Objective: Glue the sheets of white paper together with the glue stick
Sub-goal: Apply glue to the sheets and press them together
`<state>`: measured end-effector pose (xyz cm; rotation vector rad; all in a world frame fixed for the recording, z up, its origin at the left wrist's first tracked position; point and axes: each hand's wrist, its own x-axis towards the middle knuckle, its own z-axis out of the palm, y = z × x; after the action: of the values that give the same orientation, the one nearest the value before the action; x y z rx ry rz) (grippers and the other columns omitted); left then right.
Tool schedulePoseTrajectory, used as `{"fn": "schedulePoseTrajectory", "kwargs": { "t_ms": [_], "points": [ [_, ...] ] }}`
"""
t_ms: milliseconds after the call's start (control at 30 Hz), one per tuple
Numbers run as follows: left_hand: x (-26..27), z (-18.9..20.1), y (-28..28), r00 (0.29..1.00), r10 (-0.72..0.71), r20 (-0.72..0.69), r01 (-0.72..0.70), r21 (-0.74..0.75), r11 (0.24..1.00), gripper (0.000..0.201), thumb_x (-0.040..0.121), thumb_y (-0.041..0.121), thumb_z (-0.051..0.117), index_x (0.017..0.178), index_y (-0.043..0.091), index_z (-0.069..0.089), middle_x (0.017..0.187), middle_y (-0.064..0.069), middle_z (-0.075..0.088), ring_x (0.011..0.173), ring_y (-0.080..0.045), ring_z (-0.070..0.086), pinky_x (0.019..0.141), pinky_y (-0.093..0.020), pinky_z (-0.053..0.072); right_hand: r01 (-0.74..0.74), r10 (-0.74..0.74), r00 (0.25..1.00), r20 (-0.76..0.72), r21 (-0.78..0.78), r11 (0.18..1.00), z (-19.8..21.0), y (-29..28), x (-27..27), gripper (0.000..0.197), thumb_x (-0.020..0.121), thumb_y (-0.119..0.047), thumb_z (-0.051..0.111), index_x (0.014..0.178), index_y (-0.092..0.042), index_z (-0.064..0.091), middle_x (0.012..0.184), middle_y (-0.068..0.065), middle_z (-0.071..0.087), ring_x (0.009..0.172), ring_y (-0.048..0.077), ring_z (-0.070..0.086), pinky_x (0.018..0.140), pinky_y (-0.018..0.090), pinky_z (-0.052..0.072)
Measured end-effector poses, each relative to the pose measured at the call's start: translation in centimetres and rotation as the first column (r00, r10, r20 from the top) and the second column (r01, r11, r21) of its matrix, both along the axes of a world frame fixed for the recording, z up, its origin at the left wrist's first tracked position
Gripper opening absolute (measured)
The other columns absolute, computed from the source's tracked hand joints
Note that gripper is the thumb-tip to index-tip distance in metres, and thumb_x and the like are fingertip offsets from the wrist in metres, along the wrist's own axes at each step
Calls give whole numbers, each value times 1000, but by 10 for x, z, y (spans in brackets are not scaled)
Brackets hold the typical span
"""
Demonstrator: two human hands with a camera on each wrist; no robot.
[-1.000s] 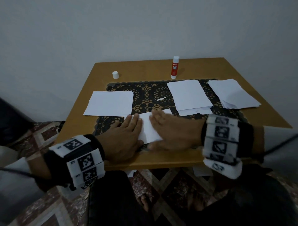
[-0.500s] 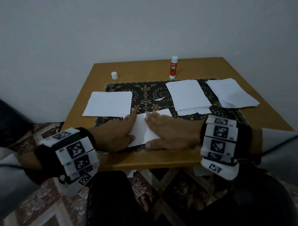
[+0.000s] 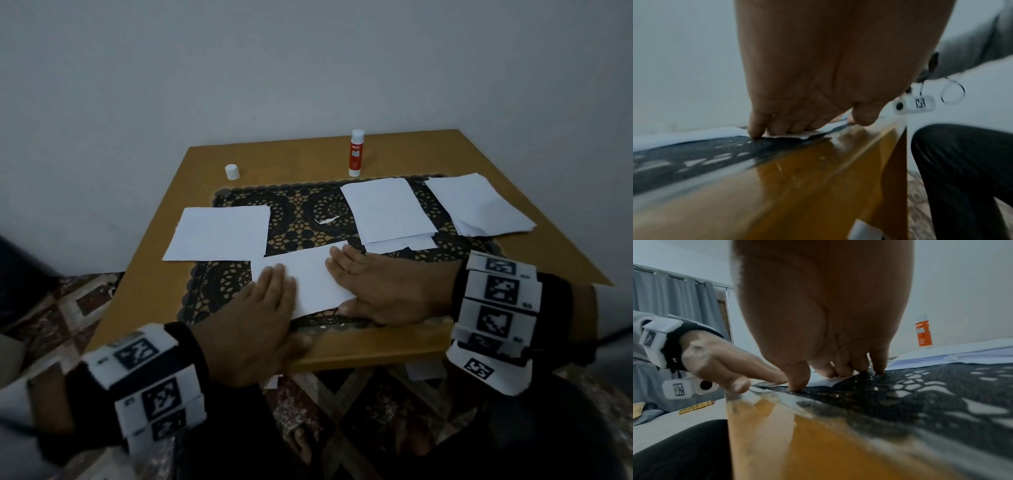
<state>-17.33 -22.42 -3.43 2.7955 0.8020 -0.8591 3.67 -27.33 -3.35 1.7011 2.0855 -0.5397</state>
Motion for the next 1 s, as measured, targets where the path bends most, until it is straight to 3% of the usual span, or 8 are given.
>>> {"fn": "schedulePoseTrajectory", "kwargs": {
  "t_ms": [167, 300, 467, 600, 700, 800, 900, 1000],
  "points": [
    [-4, 10, -31, 999, -23, -46, 15, -166, 986, 100, 72, 77, 0, 144, 13, -27, 146, -5, -38, 138, -20, -32, 116, -32, -12, 1, -1, 1000, -4, 18, 1000, -5, 0, 1, 77, 101, -51, 24, 152, -7, -14, 159, 12, -22, 147, 22, -19, 122, 38, -2],
    [-3, 6, 12, 984, 178, -11, -178, -11, 984, 100, 78, 74, 4, 145, 6, -23, 152, -15, -29, 142, -26, -24, 115, -34, -8, 12, -12, 1000, -28, 16, 1000, -5, 1, 2, 77, 101, -52, 24, 152, -9, -14, 159, 9, -22, 147, 21, -20, 122, 40, -1],
    [14, 8, -8, 1000, -13, 9, 13, -93, 996, 89, 89, 66, 14, 148, 6, -17, 154, -14, -26, 144, -24, -20, 119, -35, -4, 5, -4, 1000, -26, 31, 1000, -7, 1, 4, 79, 100, -54, 25, 152, -10, -14, 159, 9, -22, 147, 21, -20, 122, 37, -3],
    [27, 11, 16, 991, 126, 48, -124, -53, 991, 86, 93, 63, 17, 148, 6, -17, 155, -14, -23, 145, -24, -17, 117, -34, -2, 10, -8, 999, -38, 47, 999, -8, 1, 3, 80, 100, -55, 27, 153, -12, -14, 160, 8, -21, 147, 20, -20, 121, 34, -4],
    [30, 10, 8, 999, 7, 35, -2, -133, 991, 84, 94, 62, 18, 148, 9, -18, 154, -10, -26, 143, -20, -21, 117, -32, -4, 16, -13, 999, -44, 59, 998, -7, 1, 3, 81, 99, -56, 29, 153, -11, -12, 160, 9, -20, 147, 20, -18, 121, 34, -3],
    [23, 7, 20, 1000, 24, 3, -24, -4, 1000, 87, 92, 64, 16, 147, 7, -19, 154, -14, -25, 144, -25, -18, 120, -39, 0, 37, -32, 997, -67, 74, 997, -4, -1, 2, 81, 98, -57, 31, 154, -13, -8, 161, 6, -16, 148, 18, -14, 119, 31, -2],
    [22, 8, 40, 995, 61, 78, -71, 122, 990, 79, 95, 60, 23, 151, 7, 4, 158, -16, 1, 146, -29, 11, 118, -40, 20, 78, -55, 990, -127, 179, 981, -2, -2, 3, 71, 98, -54, 36, 154, -15, 16, 162, 6, 10, 147, 21, 10, 119, 35, 13],
    [26, 11, 51, 973, 12, 231, -54, 177, 983, 62, 91, 54, 47, 140, 16, 35, 142, -6, 38, 124, -24, 40, 102, -38, 40, 132, -67, 973, -222, 294, 947, 3, 6, 6, 55, 96, -46, 50, 142, -17, 41, 143, 5, 39, 129, 20, 35, 109, 38, 33]
  ]
}}
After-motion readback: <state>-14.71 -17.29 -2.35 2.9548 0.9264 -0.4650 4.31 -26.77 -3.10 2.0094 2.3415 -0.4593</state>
